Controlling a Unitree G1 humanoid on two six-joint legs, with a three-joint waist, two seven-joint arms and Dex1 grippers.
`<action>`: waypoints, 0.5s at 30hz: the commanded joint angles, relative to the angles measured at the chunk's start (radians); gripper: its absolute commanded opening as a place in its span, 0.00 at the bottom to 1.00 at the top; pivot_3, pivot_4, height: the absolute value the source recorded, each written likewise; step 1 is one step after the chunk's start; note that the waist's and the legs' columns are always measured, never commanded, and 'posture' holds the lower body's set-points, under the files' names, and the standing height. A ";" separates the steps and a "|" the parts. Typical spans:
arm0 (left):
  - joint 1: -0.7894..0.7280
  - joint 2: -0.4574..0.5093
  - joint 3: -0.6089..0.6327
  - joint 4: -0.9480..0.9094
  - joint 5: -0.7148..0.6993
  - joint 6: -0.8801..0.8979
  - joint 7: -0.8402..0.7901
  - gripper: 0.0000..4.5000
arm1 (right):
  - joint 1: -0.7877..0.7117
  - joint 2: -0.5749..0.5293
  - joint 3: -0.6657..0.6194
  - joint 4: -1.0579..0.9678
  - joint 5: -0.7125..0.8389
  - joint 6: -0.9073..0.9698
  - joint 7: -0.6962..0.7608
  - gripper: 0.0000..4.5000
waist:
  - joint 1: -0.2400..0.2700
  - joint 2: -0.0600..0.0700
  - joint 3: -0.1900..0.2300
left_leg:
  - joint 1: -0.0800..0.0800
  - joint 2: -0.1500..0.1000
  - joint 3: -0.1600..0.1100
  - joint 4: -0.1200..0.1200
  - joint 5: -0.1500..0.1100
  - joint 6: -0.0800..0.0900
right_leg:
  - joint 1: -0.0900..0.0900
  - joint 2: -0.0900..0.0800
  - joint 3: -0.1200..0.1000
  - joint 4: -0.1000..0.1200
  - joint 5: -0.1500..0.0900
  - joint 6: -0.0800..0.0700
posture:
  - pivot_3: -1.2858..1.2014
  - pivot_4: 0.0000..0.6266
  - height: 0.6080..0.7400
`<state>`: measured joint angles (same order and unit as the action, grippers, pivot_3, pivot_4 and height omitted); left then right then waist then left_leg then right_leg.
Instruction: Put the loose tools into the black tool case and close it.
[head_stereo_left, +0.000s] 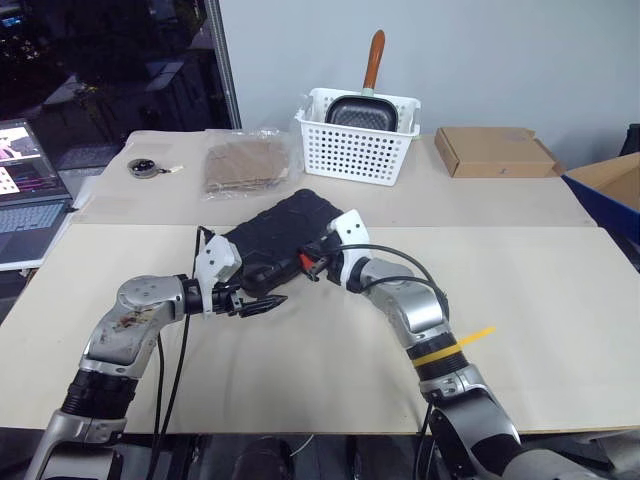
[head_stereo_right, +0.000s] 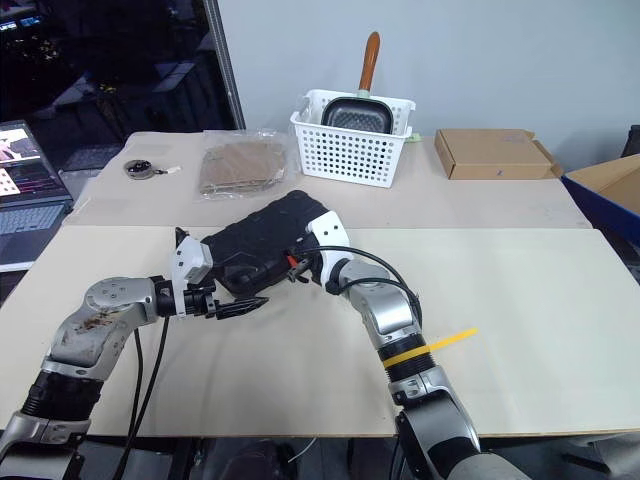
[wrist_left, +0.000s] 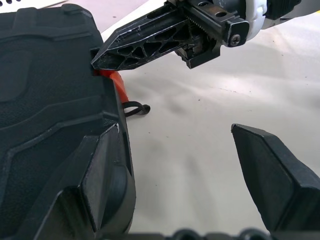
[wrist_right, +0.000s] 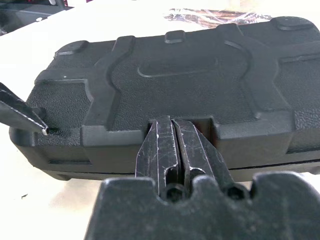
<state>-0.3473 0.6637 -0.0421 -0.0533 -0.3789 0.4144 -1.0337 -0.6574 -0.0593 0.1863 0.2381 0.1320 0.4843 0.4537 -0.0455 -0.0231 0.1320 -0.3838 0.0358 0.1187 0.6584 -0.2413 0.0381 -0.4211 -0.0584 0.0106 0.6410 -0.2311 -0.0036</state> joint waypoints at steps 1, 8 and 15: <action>0.018 0.007 -0.012 0.005 0.009 0.027 0.000 0.86 | 0.010 0.004 0.012 0.025 -0.010 0.064 -0.006 0.01 | 0.000 0.000 0.000 | 0.000 0.000 0.000 0.000 0.000 0.000 | 0.000 0.000 0.000 0.000 0.000 0.000 | 0.52 0.24 1.00; 0.015 -0.001 -0.011 0.007 0.006 0.037 0.010 0.86 | 0.002 0.038 0.003 0.054 0.015 0.155 -0.005 0.01 | -0.001 0.000 -0.002 | 0.001 0.000 0.000 0.000 0.000 0.000 | 0.000 -0.001 0.001 0.000 0.000 0.000 | 0.52 0.24 1.00; 0.014 -0.008 -0.009 0.009 0.005 0.046 0.021 0.86 | 0.011 0.059 -0.025 0.051 0.033 0.207 -0.024 0.01 | -0.003 0.000 -0.005 | 0.003 0.001 0.000 -0.001 0.000 0.000 | 0.001 -0.002 0.001 0.000 0.000 -0.001 | 0.52 0.24 1.00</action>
<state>-0.3472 0.6595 -0.0402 -0.0535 -0.3791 0.4362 -1.0177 -0.6820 -0.0097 0.1471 0.2411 0.1619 0.6172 0.4368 -0.0481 -0.0233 0.1275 -0.3812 0.0366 0.1188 0.6571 -0.2414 0.0379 -0.4201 -0.0602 0.0119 0.6411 -0.2312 -0.0045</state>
